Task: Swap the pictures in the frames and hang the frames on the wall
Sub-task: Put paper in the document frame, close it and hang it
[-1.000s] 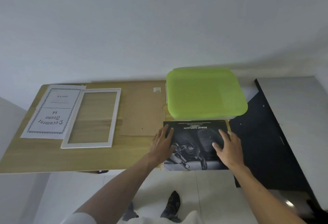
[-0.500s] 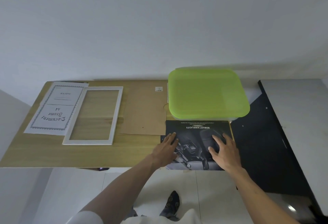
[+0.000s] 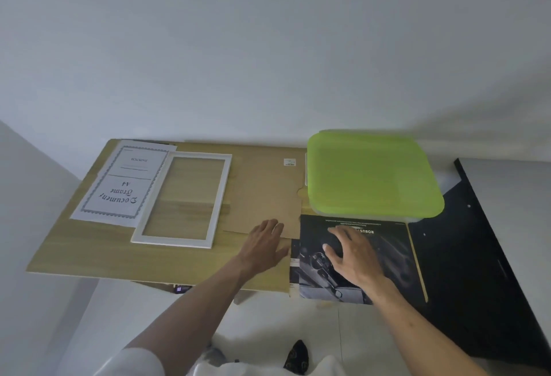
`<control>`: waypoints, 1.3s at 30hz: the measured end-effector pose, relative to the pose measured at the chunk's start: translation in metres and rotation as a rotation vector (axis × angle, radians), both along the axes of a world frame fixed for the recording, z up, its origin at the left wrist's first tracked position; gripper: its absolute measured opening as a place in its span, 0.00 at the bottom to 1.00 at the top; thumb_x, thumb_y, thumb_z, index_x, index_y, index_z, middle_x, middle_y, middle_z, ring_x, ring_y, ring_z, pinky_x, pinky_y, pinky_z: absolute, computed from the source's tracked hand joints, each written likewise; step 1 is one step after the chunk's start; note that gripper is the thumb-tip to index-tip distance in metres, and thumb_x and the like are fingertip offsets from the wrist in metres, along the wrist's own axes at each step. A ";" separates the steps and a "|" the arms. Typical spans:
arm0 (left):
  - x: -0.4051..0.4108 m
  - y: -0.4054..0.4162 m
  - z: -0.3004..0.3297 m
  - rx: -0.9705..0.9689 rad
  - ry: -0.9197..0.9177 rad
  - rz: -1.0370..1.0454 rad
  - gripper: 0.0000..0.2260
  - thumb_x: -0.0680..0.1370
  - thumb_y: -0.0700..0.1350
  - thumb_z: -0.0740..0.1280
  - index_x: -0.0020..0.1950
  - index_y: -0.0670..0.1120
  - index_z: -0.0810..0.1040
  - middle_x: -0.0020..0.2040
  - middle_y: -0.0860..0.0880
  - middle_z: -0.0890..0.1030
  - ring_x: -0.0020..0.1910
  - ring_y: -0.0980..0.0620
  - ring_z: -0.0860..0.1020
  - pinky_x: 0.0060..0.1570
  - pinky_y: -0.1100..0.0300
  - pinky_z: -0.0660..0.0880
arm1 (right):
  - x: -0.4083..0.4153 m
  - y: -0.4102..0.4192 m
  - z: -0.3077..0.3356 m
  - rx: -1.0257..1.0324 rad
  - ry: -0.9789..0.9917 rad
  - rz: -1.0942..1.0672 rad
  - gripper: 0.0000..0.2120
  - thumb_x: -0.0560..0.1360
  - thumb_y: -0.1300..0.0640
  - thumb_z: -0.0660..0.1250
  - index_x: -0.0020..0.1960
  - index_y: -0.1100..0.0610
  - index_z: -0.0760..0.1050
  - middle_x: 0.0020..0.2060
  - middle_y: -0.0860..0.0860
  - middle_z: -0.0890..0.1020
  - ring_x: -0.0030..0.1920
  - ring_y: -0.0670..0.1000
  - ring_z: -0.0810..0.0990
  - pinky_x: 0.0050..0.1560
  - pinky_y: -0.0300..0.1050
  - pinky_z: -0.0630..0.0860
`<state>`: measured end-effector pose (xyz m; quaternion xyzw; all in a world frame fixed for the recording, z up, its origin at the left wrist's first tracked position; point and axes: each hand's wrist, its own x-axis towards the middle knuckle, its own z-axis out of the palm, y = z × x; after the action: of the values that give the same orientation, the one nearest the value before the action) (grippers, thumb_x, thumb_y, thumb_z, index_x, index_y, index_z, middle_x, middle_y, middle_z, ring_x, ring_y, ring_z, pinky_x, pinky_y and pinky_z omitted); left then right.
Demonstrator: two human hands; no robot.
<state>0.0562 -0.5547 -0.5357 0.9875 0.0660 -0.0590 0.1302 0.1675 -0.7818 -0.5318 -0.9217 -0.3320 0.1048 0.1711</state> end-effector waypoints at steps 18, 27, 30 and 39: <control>-0.090 0.279 0.013 0.056 -0.033 0.238 0.20 0.80 0.54 0.61 0.67 0.42 0.71 0.64 0.44 0.74 0.62 0.45 0.74 0.59 0.52 0.73 | -0.064 0.313 0.021 0.000 0.045 0.254 0.24 0.79 0.42 0.61 0.71 0.53 0.70 0.68 0.51 0.71 0.68 0.53 0.71 0.66 0.47 0.71; -0.175 0.413 -0.009 0.070 0.170 0.275 0.32 0.78 0.57 0.66 0.78 0.45 0.62 0.79 0.47 0.59 0.78 0.45 0.58 0.75 0.51 0.56 | -0.132 0.460 0.009 -0.053 0.085 0.474 0.24 0.79 0.45 0.63 0.72 0.54 0.71 0.73 0.51 0.70 0.73 0.53 0.68 0.73 0.50 0.64; -0.192 0.433 -0.023 0.061 0.264 0.258 0.36 0.78 0.60 0.65 0.80 0.47 0.56 0.81 0.51 0.53 0.79 0.48 0.52 0.78 0.50 0.49 | -0.152 0.492 -0.007 -0.139 0.055 0.589 0.26 0.78 0.44 0.64 0.72 0.55 0.71 0.73 0.52 0.70 0.74 0.53 0.66 0.74 0.54 0.61; -0.210 0.436 -0.053 0.175 -0.007 0.155 0.23 0.67 0.60 0.75 0.54 0.45 0.84 0.59 0.47 0.83 0.54 0.44 0.83 0.53 0.48 0.80 | -0.177 0.505 -0.029 -0.210 -0.028 0.626 0.21 0.77 0.49 0.67 0.68 0.57 0.73 0.73 0.52 0.71 0.73 0.52 0.68 0.78 0.53 0.52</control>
<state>-0.1543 -0.1189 -0.5883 0.9872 0.1468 -0.0395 0.0481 -0.0093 -0.2767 -0.5612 -0.7888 -0.5889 0.1734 0.0302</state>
